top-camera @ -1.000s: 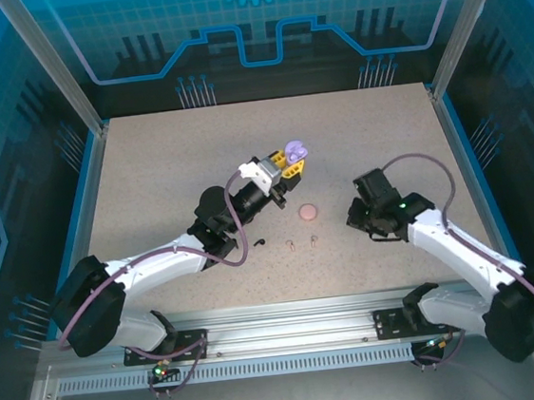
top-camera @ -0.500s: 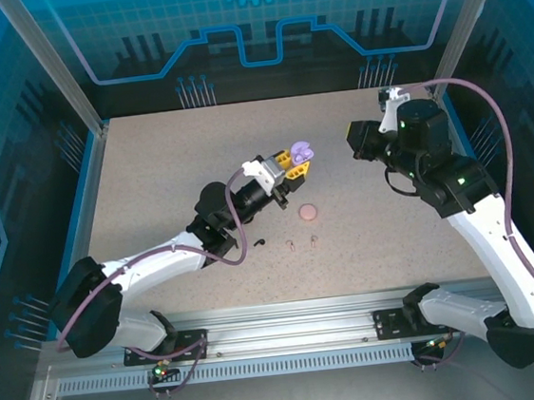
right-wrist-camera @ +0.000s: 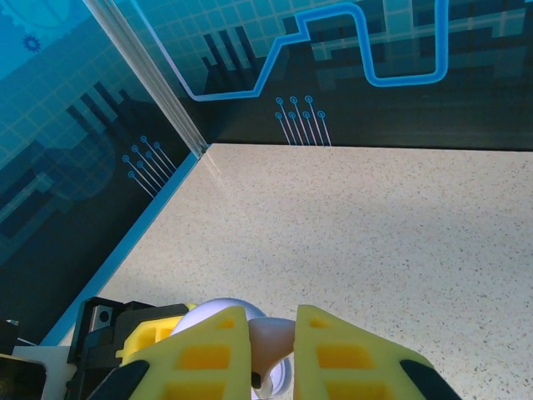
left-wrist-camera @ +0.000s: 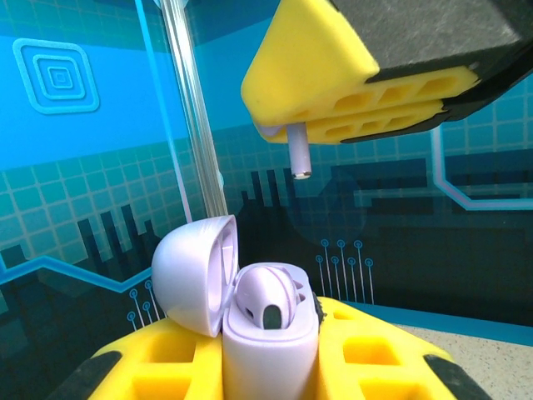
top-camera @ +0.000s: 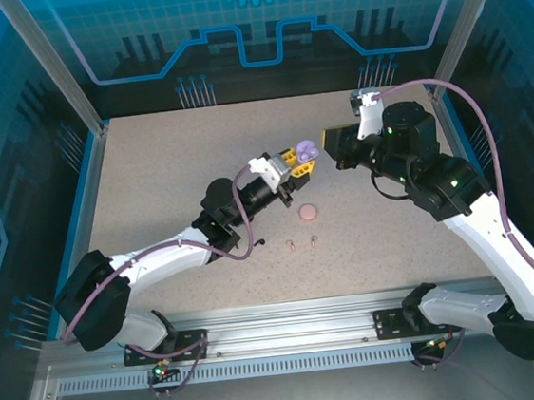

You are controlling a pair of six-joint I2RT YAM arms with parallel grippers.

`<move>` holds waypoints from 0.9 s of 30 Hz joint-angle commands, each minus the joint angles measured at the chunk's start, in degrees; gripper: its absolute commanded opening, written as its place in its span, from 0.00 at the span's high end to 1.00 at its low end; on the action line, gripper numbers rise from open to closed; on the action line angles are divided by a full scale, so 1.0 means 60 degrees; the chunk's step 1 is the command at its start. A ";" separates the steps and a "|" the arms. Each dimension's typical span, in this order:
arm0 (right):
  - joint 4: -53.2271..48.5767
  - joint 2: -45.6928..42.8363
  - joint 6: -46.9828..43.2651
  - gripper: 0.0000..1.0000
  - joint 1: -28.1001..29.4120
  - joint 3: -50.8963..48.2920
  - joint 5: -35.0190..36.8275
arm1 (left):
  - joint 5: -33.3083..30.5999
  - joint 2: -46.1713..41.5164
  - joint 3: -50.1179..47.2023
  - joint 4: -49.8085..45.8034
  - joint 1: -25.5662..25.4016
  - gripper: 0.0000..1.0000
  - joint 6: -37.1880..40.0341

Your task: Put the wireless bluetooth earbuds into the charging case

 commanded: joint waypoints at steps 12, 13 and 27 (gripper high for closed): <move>0.0478 -0.0002 -0.0105 0.87 0.0599 -0.0438 0.0007 | 0.0198 0.0039 0.0420 0.0323 -0.0053 1.00 -0.0106; 0.0477 -0.0002 -0.0074 0.87 0.0593 -0.0463 0.0003 | 0.0186 0.0052 0.0398 0.0323 -0.0049 1.00 -0.0105; 0.0570 0.0190 0.0142 0.88 0.0709 -0.0839 -0.0220 | 0.0185 0.0068 0.0447 0.0354 -0.0049 1.00 -0.0094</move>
